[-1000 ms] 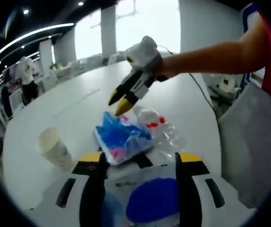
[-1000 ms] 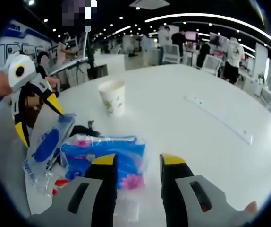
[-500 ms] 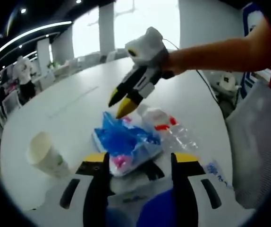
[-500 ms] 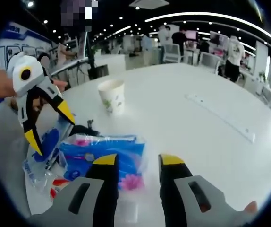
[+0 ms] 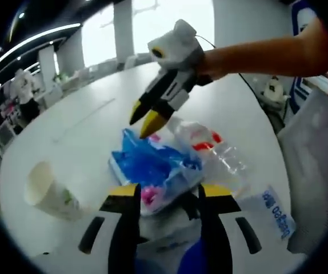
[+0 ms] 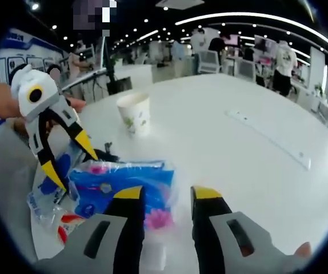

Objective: Arrange the tabletop items into an orderly group along one side of the table until the central work area is clear of visible clutter.

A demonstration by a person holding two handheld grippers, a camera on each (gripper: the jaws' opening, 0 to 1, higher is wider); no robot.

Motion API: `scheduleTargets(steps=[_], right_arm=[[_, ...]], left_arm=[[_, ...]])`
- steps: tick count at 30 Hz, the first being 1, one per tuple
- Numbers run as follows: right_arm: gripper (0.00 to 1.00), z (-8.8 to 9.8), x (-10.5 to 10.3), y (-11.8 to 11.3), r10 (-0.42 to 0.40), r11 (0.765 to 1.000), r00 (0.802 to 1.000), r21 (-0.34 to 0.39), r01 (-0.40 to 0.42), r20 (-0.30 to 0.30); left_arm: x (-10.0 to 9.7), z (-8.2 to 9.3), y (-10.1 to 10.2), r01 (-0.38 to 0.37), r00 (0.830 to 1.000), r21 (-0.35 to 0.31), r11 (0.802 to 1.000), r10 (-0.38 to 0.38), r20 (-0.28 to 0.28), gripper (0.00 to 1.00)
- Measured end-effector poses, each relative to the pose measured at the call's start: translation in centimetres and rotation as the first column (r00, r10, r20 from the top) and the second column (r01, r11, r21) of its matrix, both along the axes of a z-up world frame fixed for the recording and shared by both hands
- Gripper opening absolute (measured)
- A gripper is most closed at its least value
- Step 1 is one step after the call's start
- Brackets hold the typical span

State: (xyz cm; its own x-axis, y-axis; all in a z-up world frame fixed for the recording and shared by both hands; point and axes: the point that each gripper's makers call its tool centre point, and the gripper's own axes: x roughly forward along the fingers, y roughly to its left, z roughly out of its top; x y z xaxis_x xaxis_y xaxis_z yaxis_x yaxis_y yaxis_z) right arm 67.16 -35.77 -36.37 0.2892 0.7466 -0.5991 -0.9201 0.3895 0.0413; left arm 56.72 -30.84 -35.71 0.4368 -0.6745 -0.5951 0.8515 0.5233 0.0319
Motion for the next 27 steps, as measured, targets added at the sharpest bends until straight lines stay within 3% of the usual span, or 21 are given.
scheduleTargets(steps=[27], right_arm=[[0.17,-0.95,-0.15,0.5,0.006,1.0,0.998,0.003,-0.006,-0.056]], left_arm=[[0.23,-0.63,-0.46,0.031,1.0,0.015,0.999,-0.031,-0.006,0.13]])
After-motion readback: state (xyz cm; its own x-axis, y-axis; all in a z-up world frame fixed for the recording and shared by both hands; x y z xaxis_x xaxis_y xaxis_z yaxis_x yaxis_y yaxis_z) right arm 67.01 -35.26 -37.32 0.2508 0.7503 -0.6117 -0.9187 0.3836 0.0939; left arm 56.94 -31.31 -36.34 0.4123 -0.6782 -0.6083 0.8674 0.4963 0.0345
